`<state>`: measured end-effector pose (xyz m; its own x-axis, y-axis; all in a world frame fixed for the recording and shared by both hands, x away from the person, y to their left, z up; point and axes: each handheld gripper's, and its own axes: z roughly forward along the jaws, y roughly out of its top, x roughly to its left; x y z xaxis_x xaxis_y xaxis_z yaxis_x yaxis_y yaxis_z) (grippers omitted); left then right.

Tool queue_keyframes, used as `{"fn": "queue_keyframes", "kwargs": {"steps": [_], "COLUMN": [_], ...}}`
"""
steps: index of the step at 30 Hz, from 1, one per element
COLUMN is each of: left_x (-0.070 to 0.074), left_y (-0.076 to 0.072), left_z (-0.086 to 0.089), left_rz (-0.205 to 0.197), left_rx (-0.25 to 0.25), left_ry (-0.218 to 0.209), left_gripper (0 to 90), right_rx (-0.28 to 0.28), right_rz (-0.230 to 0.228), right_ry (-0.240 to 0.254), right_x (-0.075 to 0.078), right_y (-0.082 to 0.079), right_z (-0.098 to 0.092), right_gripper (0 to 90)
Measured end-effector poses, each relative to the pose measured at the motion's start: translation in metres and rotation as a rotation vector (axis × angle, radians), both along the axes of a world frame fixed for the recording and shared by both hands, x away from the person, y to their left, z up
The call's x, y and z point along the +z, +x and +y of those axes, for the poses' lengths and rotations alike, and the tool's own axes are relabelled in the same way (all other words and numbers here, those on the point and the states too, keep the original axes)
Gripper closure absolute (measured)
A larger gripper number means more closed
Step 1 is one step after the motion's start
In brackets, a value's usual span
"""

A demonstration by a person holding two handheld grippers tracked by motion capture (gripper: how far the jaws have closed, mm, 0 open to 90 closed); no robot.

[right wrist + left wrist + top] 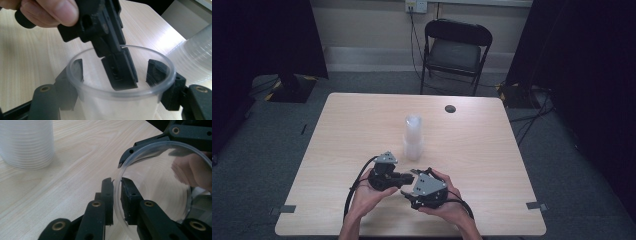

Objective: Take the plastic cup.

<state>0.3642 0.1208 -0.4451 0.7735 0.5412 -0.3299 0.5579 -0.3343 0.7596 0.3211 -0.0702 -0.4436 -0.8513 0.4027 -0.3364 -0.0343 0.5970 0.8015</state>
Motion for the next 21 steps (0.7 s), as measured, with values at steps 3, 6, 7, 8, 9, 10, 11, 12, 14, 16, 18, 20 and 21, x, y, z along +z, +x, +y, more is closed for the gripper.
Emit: {"fn": "queue_keyframes", "kwargs": {"steps": [3,6,7,8,9,10,11,12,14,16,18,20,21], "left_x": [0.0013,0.0010,0.0014,0.0020,0.0024,0.0032,0.0038,0.0047,0.0060,0.0066,0.0071,0.0072,0.0073], "left_y": [-0.0007,-0.0003,-0.0004,-0.0009,-0.0010,-0.0012,-0.0016,-0.0021,-0.0030,-0.0033,-0.0037,-0.0033,-0.0032], "left_z": [0.0013,0.0019,0.0023,0.0026,0.0033,0.0040,0.0047,0.0054,0.0065,0.0072,0.0078,0.0081,0.0082], "left_rz": [-0.004,0.003,-0.003,-0.007,-0.014,-0.019,-0.027,-0.040,-0.057,-0.066,-0.070,-0.072,-0.071], "left_rx": [0.012,0.019,0.020,0.020,0.015,0.016,0.016,0.015,0.015,0.022,0.027,0.037,0.035], "left_ry": [-0.016,-0.033,-0.032,-0.039,-0.044,-0.050,-0.060,-0.065,-0.080,-0.089,-0.094,-0.110,-0.115], "left_gripper": [80.5,79.8,79.5,79.3,79.0,78.4,78.1,77.7,77.2,77.0,77.0,76.5,76.5], "right_rx": [-0.006,-0.008,-0.011,-0.013,-0.017,-0.019,-0.021,-0.024,-0.029,-0.029,-0.031,-0.036,-0.037], "right_rz": [0.005,0.016,0.017,0.016,0.019,0.021,0.024,0.028,0.030,0.032,0.033,0.033,0.035], "right_ry": [0.006,0.022,0.028,0.030,0.034,0.041,0.051,0.054,0.064,0.073,0.074,0.074,0.075], "right_x": [-0.0002,0.0000,0.0001,0.0003,0.0005,0.0007,0.0009,0.0012,0.0017,0.0026,0.0029,0.0033,0.0034], "right_y": [0.0006,0.0012,0.0018,0.0025,0.0030,0.0037,0.0045,0.0050,0.0055,0.0059,0.0060,0.0063,0.0066], "right_z": [-0.0007,-0.0013,-0.0015,-0.0018,-0.0023,-0.0030,-0.0039,-0.0048,-0.0057,-0.0064,-0.0064,-0.0068,-0.0072], "right_gripper": [30.4,30.9,30.9,30.8,30.8,30.8,30.8,30.8,30.8,30.8,30.8,30.7,30.8]}}
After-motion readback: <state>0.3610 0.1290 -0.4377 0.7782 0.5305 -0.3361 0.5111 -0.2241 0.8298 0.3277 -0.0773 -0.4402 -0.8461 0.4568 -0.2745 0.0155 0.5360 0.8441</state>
